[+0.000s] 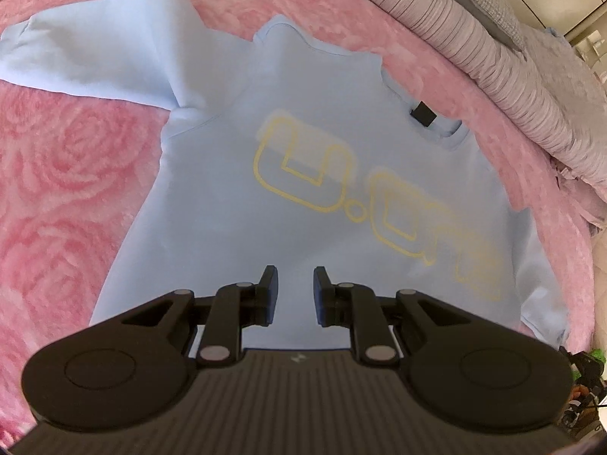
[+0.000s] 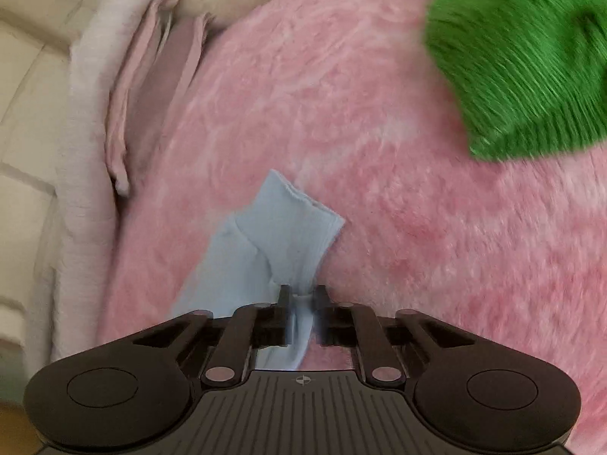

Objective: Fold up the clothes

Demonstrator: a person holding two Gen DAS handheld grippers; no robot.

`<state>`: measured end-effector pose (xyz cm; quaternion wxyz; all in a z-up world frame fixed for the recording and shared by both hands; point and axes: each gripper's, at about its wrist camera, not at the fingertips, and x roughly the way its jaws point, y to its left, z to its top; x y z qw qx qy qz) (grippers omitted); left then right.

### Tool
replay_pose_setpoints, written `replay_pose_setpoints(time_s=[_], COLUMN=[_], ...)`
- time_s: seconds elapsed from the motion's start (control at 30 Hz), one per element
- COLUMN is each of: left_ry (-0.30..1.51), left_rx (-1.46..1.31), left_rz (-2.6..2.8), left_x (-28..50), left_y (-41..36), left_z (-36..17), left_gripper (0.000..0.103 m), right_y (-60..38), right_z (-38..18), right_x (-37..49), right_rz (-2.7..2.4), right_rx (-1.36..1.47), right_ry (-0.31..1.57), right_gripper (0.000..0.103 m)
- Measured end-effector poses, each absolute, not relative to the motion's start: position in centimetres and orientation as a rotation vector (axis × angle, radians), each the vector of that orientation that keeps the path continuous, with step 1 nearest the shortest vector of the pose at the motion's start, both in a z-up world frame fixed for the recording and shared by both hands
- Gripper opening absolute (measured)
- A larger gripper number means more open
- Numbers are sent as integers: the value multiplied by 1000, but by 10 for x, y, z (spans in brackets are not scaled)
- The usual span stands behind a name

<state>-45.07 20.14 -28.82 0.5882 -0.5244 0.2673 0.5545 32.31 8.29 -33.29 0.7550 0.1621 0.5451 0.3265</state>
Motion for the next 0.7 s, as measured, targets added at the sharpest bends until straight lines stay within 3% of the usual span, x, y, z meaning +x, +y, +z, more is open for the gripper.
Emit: replay_pose_setpoints(time_s=[0.13, 0.23, 0.3, 0.37, 0.47, 0.53, 0.7], left_ry=[611, 591, 572, 529, 458, 396, 225], left_rx=[-1213, -1249, -1281, -1303, -1334, -1345, -1377], left_rz=[1308, 1337, 1364, 1418, 1502, 1559, 1667], left_x=[-459, -474, -488, -508, -540, -567, -640], left_y=[196, 191, 188, 186, 181, 183, 198], left_z=[-282, -285, -287, -287, -288, -288, -296], left_gripper=[15, 15, 15, 19, 26, 27, 29], right_y=[44, 33, 34, 35, 34, 33, 53], right_z=[-300, -306, -313, -307, -282, -271, -276], right_x=[308, 294, 287, 279, 259, 248, 201], right_rz=[613, 558, 530, 482, 314, 265, 447], right_rx=[370, 308, 270, 265, 242, 297, 422], right_ry=[1056, 1110, 1160, 1128, 1022, 1006, 1232], right_gripper=[5, 7, 13, 30, 44, 47, 47])
